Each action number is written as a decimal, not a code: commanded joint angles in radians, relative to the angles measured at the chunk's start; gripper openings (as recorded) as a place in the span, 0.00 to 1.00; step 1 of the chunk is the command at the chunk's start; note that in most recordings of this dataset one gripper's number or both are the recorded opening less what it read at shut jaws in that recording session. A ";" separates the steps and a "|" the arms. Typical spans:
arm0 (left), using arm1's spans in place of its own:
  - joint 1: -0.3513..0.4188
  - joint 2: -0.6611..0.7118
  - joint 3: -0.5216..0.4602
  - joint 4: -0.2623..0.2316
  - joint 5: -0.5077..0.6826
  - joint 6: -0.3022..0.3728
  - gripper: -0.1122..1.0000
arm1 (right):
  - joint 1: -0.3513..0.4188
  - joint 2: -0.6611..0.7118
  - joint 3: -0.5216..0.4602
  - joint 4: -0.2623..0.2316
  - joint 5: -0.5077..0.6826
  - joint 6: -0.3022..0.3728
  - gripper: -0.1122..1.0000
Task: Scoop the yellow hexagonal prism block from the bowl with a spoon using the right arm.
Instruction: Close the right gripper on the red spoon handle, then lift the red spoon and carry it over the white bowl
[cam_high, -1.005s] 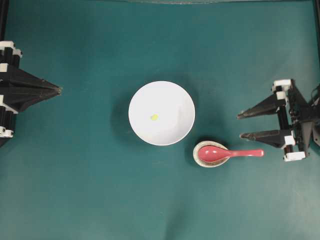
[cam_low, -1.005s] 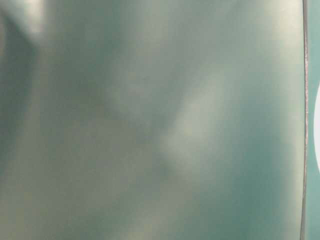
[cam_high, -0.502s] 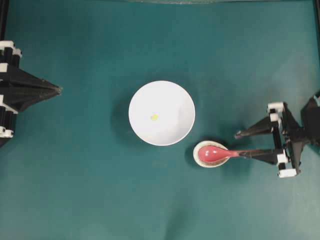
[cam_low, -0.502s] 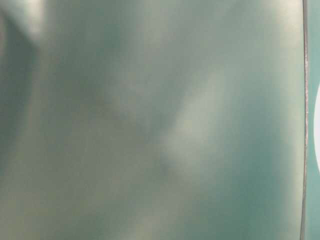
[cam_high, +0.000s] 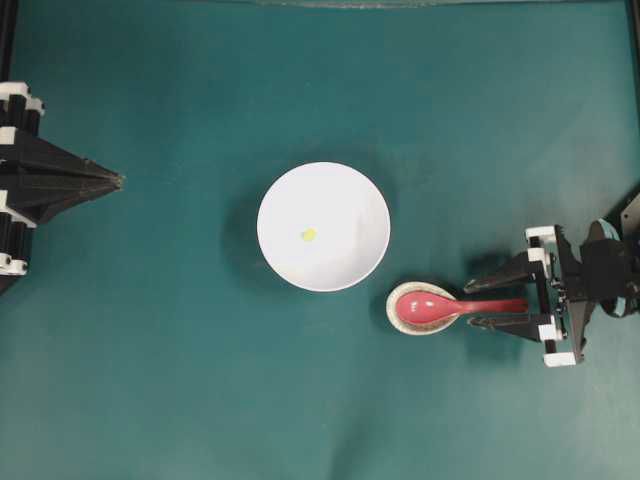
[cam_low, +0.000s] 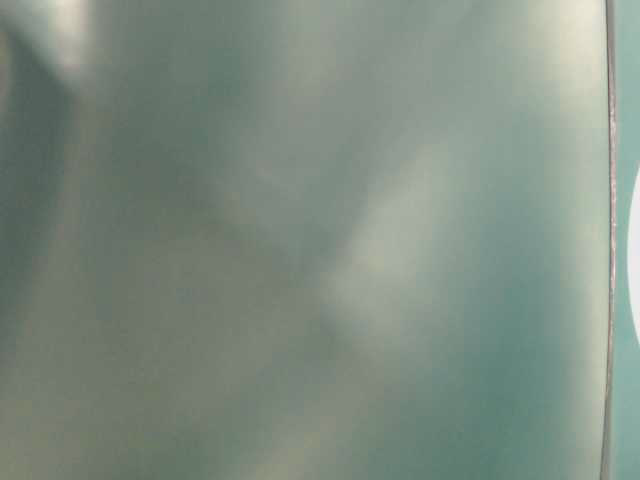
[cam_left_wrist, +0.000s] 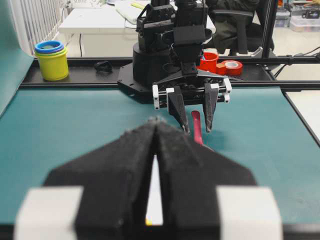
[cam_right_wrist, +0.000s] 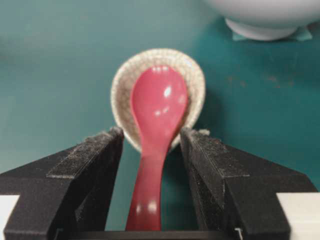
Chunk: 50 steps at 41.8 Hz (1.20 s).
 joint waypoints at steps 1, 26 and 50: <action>0.000 0.009 -0.018 0.003 -0.006 0.000 0.10 | 0.008 -0.011 -0.002 0.005 0.012 0.002 0.60; 0.000 0.011 -0.017 0.003 0.014 0.000 0.10 | 0.009 -0.009 -0.008 0.003 0.072 0.000 0.60; 0.000 0.011 -0.017 0.003 0.017 0.000 0.10 | 0.009 -0.011 -0.029 0.002 0.067 -0.009 0.36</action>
